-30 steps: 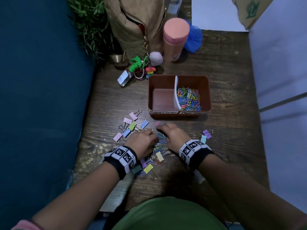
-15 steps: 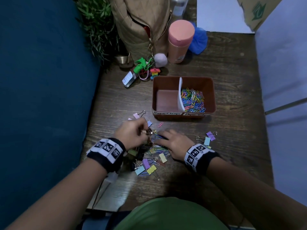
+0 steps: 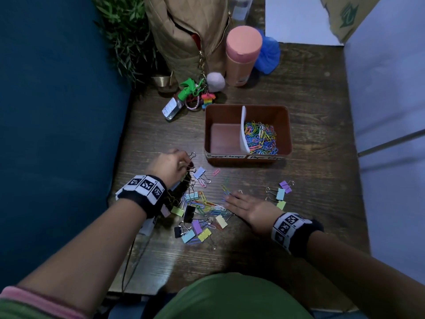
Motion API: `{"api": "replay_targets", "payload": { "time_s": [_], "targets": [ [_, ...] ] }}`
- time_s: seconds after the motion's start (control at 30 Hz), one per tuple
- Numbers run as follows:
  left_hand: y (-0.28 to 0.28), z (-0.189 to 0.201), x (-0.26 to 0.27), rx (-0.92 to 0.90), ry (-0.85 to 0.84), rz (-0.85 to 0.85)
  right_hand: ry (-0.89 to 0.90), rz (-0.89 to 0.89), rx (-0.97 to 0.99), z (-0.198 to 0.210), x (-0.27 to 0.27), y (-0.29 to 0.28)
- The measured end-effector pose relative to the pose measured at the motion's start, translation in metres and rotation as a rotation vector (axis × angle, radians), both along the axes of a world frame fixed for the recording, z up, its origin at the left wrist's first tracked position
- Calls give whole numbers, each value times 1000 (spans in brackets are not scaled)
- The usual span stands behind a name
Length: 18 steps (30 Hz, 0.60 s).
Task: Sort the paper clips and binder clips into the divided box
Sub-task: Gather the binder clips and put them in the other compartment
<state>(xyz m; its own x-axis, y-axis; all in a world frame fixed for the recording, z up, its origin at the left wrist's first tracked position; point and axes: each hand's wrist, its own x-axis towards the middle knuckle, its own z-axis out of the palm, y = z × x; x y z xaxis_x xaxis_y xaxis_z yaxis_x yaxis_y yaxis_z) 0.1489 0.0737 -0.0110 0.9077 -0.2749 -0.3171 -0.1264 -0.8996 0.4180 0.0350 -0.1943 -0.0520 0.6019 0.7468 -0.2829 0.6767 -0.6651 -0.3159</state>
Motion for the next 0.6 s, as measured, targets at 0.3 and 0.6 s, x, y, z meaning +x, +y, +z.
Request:
{"api": "replay_targets", "payload": {
  "time_s": [0.3,0.6],
  "targets": [
    [-21,-14,-11,82,-94,-278,91,-243,13,25,59,44],
    [-24,-14,6,196,-50,-342,128,-211,-20,19,48,38]
  ]
}}
